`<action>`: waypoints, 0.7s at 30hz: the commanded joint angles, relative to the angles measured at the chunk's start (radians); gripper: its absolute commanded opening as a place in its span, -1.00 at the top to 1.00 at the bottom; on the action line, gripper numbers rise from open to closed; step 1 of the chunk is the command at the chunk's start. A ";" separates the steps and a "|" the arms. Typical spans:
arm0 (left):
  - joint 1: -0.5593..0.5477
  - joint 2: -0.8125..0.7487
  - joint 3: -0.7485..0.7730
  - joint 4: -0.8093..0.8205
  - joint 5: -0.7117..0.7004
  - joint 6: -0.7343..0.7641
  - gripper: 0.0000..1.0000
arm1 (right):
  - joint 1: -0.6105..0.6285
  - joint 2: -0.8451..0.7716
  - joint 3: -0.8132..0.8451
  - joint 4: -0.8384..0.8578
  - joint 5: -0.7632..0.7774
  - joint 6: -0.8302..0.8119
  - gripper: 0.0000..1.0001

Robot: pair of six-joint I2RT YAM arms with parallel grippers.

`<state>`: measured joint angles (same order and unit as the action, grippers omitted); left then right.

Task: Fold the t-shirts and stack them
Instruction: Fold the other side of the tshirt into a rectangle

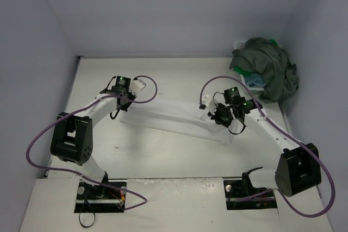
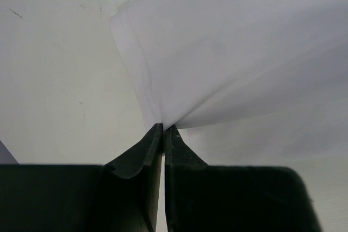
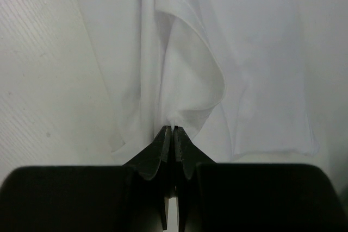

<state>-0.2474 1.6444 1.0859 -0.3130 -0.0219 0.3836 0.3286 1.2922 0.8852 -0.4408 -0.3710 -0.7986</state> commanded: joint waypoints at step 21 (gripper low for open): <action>-0.058 0.074 0.034 -0.086 0.031 0.015 0.49 | 0.003 0.125 -0.002 0.002 -0.033 -0.024 -0.07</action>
<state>-0.2981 1.7256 1.0657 -0.3717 0.0051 0.3847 0.3290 1.4616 0.8497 -0.4366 -0.4084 -0.8280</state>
